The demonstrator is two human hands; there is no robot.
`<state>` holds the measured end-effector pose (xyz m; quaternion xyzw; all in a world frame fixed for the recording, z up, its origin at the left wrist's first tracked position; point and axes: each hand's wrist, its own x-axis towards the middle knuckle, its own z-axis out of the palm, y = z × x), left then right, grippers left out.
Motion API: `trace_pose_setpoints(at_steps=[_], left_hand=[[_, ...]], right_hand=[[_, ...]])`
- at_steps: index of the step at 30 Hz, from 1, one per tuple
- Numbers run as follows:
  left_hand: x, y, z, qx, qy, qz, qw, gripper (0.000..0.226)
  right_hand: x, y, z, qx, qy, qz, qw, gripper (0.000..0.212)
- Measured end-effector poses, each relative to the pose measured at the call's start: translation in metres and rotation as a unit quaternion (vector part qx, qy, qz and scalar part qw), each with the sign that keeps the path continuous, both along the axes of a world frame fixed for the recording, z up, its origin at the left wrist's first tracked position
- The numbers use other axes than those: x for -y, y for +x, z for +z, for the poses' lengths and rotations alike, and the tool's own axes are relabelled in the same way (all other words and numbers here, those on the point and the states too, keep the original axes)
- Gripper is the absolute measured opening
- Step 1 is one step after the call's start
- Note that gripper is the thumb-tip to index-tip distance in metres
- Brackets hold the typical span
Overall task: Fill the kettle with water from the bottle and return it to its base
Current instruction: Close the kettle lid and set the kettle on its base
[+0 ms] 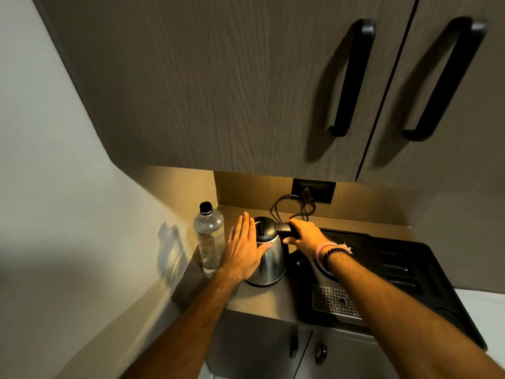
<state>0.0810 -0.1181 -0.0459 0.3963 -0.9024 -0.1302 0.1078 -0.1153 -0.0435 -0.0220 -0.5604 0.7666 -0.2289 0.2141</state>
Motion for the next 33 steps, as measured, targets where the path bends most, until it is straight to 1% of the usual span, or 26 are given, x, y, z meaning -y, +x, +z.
trace_pose_setpoints(at_steps=[2, 5, 8, 10, 13, 16, 18, 22, 24, 29, 33], left_hand=[[-0.006, -0.002, -0.003, -0.036, 0.013, 0.018, 0.999, 0.094], [-0.013, -0.007, -0.003, -0.086, 0.023, 0.035, 0.995, 0.1], [-0.016, -0.013, 0.007, -0.148, 0.039, 0.054, 0.987, 0.105], [-0.016, -0.017, 0.015, -0.193, 0.057, 0.073, 0.977, 0.111], [-0.019, -0.031, 0.029, -0.27, 0.112, 0.09, 0.952, 0.125], [-0.023, -0.055, 0.042, -0.321, 0.165, 0.081, 0.929, 0.133], [-0.028, -0.076, 0.046, -0.329, 0.186, 0.066, 0.923, 0.135], [-0.046, -0.113, 0.043, -0.302, 0.24, 0.044, 0.922, 0.138], [-0.056, -0.129, 0.039, -0.304, 0.258, 0.032, 0.916, 0.139], [-0.08, -0.156, 0.03, -0.287, 0.271, 0.02, 0.919, 0.138], [-0.094, -0.168, 0.028, -0.277, 0.261, 0.018, 0.925, 0.133]], right_hand=[[0.001, -0.001, -0.001, 0.008, -0.015, -0.016, 1.0, 0.024], [-0.001, -0.001, -0.003, 0.017, -0.042, -0.027, 0.999, 0.021], [-0.006, -0.006, 0.005, 0.001, -0.086, -0.039, 0.996, 0.024], [-0.007, -0.012, 0.021, -0.001, -0.119, -0.051, 0.992, 0.031], [-0.015, -0.03, 0.051, -0.004, -0.154, -0.056, 0.986, 0.034], [-0.029, -0.053, 0.074, -0.031, -0.154, -0.051, 0.986, 0.034], [-0.044, -0.07, 0.079, -0.034, -0.144, -0.071, 0.986, 0.031], [-0.076, -0.102, 0.069, -0.007, -0.142, -0.126, 0.982, 0.025], [-0.091, -0.115, 0.062, 0.002, -0.134, -0.145, 0.98, 0.024], [-0.117, -0.141, 0.05, 0.014, -0.116, -0.168, 0.979, 0.024], [-0.131, -0.156, 0.043, 0.017, -0.111, -0.175, 0.978, 0.025]])
